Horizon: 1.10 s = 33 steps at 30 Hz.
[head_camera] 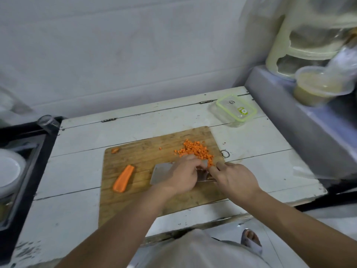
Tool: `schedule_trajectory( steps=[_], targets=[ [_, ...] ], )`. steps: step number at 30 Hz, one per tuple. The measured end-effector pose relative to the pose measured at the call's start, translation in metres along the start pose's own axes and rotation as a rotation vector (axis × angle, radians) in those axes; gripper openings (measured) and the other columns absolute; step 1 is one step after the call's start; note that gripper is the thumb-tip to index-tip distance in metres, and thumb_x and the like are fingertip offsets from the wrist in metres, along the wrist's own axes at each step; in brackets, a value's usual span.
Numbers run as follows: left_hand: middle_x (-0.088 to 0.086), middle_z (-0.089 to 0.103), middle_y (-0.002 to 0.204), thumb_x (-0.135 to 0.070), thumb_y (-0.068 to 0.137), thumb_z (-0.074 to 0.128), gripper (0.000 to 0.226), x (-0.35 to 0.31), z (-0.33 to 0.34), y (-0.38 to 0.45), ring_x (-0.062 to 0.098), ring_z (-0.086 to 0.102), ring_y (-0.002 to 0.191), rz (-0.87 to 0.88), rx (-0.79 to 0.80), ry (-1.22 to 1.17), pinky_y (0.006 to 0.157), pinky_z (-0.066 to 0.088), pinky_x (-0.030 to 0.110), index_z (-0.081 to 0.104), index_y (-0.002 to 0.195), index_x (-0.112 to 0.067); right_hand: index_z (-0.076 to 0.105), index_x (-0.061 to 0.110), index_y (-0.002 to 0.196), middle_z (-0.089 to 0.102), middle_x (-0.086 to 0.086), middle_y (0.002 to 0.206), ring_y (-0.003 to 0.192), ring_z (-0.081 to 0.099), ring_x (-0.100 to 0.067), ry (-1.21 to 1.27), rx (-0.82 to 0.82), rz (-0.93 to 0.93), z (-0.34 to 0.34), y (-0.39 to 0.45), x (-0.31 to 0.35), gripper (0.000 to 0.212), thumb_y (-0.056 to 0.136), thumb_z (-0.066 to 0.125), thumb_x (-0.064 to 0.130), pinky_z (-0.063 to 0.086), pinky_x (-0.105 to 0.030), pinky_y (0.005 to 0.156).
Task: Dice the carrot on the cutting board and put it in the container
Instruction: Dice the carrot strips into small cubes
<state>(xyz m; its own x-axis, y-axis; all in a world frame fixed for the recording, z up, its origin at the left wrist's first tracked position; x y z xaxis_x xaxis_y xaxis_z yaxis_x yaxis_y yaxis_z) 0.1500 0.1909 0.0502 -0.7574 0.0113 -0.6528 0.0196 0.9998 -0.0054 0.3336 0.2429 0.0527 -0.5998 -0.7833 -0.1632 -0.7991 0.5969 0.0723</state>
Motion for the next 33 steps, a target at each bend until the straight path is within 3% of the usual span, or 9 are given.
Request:
schedule_trajectory(
  steps=[6,10,12,15,20,22,27,30,33],
  targets=[
    [0.004,0.056,0.134,0.005,0.095,0.04,0.051,0.021,-0.005,0.025,0.024,0.05,0.128,-0.136,0.009,0.067,0.113,0.039,0.038,0.063,0.136,-0.017,0.06,0.017,0.082,0.055,-0.006,0.069,0.05,0.055,-0.028,0.013,0.037,-0.003,0.001,0.0,0.005,0.029,0.061,0.077,0.007,0.041,-0.033,0.039],
    [0.001,0.072,0.105,0.015,0.09,0.043,0.047,0.031,-0.035,0.007,0.016,0.064,0.103,-0.294,-0.252,-0.213,0.096,0.048,0.028,0.072,0.085,-0.022,0.061,0.02,0.084,0.055,-0.005,0.075,0.053,0.056,-0.027,0.015,0.06,0.019,0.004,-0.004,0.003,0.026,0.066,0.076,0.01,0.04,-0.033,0.041],
    [-0.004,0.071,0.089,0.018,0.086,0.041,0.053,0.037,-0.043,-0.007,0.012,0.063,0.091,-0.33,-0.141,-0.239,0.083,0.047,0.018,0.07,0.071,-0.024,0.062,0.023,0.084,0.055,-0.002,0.074,0.053,0.055,-0.025,0.03,0.056,0.026,0.005,-0.006,0.003,0.024,0.068,0.078,0.014,0.037,-0.032,0.041],
    [-0.006,0.07,0.098,0.016,0.09,0.036,0.054,0.039,-0.036,-0.015,0.009,0.061,0.096,-0.336,0.063,-0.161,0.076,0.042,0.006,0.075,0.086,-0.021,0.063,0.024,0.083,0.055,0.0,0.073,0.052,0.054,-0.024,0.045,0.039,0.033,0.003,-0.008,0.003,0.022,0.069,0.078,0.016,0.035,-0.031,0.041],
    [0.006,0.057,0.135,0.012,0.093,0.036,0.057,0.04,-0.029,0.009,0.02,0.049,0.127,-0.288,0.099,-0.039,0.114,0.036,0.029,0.069,0.128,-0.018,0.063,0.021,0.078,0.054,-0.001,0.07,0.046,0.051,-0.024,0.061,-0.007,0.043,-0.005,-0.014,0.003,0.025,0.063,0.081,0.015,0.025,-0.028,0.041],
    [0.002,0.057,0.14,0.011,0.095,0.038,0.056,0.039,-0.036,0.014,0.018,0.05,0.13,-0.312,-0.005,-0.063,0.117,0.036,0.035,0.069,0.128,-0.023,0.063,0.02,0.077,0.053,0.0,0.066,0.044,0.05,-0.024,0.068,-0.018,0.057,-0.009,-0.016,0.002,0.027,0.06,0.083,0.014,0.026,-0.027,0.04],
    [-0.004,0.07,0.101,0.014,0.092,0.041,0.052,0.057,-0.058,-0.002,0.015,0.062,0.104,-0.459,-0.272,-0.223,0.103,0.05,0.037,0.069,0.079,-0.028,0.066,0.022,0.077,0.056,0.002,0.066,0.044,0.052,-0.024,0.086,-0.023,0.096,-0.018,-0.021,0.004,0.027,0.06,0.087,0.02,0.022,-0.026,0.042],
    [-0.004,0.073,0.103,0.012,0.091,0.044,0.049,0.07,-0.068,-0.017,0.014,0.064,0.105,-0.506,-0.359,-0.236,0.104,0.051,0.039,0.075,0.084,-0.024,0.067,0.022,0.08,0.058,0.004,0.066,0.045,0.056,-0.023,0.118,-0.032,0.1,-0.021,-0.022,0.01,0.027,0.062,0.088,0.026,0.023,-0.026,0.042],
    [-0.006,0.069,0.103,0.011,0.092,0.043,0.044,0.067,-0.081,-0.036,0.016,0.064,0.105,-0.501,-0.591,-0.191,0.099,0.05,0.031,0.077,0.098,-0.017,0.065,0.023,0.087,0.062,0.004,0.072,0.051,0.059,-0.022,0.13,0.063,0.132,-0.029,-0.02,0.021,0.025,0.072,0.083,0.032,0.033,-0.029,0.042]
  ],
)
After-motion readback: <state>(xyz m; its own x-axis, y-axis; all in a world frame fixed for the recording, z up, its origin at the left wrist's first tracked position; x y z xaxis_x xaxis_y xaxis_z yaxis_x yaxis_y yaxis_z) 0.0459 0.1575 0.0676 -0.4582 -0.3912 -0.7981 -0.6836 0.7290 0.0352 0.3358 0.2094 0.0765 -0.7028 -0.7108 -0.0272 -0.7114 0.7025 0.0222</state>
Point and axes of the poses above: each hand's wrist, its own y-axis towards the middle knuckle, its own z-axis out of the palm, x = y × z, the point moved 1 cm from there along y, towards the middle knuckle
